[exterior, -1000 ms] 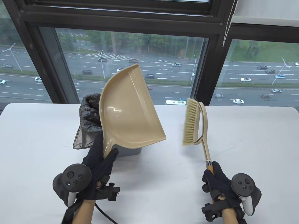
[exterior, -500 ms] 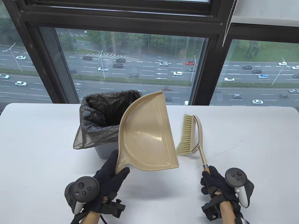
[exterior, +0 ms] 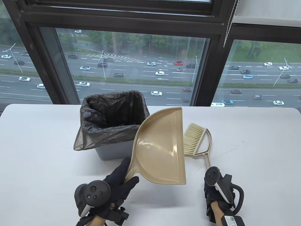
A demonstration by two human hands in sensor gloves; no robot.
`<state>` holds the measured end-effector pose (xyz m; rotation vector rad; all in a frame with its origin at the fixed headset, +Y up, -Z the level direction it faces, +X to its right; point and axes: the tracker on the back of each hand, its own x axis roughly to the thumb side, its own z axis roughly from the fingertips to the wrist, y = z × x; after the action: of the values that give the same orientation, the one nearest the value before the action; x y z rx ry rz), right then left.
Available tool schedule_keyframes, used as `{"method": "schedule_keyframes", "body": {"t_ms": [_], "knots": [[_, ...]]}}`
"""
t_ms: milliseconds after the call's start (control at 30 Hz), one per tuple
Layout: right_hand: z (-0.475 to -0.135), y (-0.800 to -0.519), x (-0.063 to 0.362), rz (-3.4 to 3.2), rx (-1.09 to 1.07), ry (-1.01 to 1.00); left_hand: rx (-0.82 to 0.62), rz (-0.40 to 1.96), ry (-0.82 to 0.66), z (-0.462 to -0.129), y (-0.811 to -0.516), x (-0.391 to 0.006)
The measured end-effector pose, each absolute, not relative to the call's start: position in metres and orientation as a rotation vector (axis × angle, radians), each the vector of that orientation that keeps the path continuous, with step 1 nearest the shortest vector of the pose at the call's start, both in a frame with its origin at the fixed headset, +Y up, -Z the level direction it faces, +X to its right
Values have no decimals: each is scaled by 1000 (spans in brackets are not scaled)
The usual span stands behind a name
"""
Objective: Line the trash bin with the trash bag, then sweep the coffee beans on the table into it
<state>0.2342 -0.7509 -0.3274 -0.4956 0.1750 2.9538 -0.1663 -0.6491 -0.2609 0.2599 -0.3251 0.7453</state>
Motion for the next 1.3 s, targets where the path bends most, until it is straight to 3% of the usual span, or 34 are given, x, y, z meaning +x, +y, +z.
{"method": "schedule_keyframes", "body": {"t_ms": [133, 433, 600, 1067, 1300], "knots": [[-326, -745, 241, 2874, -471, 209, 232, 740, -332, -261, -651, -163], [-289, -689, 277, 2578, -387, -327, 73, 792, -257, -271, -674, -153], [-277, -677, 278, 2496, -335, -431, -87, 763, -179, -285, -699, -147], [-279, -681, 261, 2508, -200, -369, -277, 666, -36, -313, -758, -148], [-279, -682, 259, 2527, -188, -373, -307, 507, -57, -312, -764, -142]]}}
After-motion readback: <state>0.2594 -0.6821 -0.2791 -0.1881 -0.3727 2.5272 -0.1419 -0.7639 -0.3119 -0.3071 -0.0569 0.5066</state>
